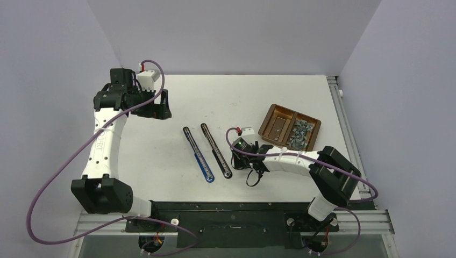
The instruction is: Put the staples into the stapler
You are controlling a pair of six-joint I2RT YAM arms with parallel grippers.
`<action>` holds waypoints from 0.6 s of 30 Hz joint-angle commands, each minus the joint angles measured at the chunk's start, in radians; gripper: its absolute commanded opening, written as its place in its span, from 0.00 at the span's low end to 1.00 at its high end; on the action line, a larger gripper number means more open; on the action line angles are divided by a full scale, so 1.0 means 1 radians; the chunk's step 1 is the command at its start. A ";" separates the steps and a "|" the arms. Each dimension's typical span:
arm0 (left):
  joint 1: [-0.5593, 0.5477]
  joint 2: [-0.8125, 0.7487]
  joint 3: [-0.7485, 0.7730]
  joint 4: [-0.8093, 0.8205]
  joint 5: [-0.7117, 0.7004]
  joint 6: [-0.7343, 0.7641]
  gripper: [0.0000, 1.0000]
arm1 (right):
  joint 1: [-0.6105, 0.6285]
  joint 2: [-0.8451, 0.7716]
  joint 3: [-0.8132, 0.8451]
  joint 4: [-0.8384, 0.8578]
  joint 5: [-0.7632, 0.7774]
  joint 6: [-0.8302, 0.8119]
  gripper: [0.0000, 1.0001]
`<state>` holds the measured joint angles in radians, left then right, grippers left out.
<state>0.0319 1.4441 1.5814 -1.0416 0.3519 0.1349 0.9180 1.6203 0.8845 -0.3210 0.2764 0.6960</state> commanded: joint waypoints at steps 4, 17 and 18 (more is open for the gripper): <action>0.000 -0.058 -0.016 0.054 0.002 -0.007 0.96 | 0.002 0.013 -0.028 0.060 0.079 0.024 0.52; 0.001 -0.063 -0.026 0.062 0.001 -0.004 0.96 | 0.002 0.045 -0.056 0.087 0.074 0.041 0.21; 0.001 -0.065 -0.027 0.065 0.000 -0.004 0.96 | 0.002 0.044 -0.055 0.084 0.074 0.043 0.19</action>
<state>0.0315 1.4155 1.5600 -1.0275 0.3515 0.1349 0.9180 1.6459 0.8440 -0.2466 0.3416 0.7189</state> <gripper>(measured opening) 0.963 0.231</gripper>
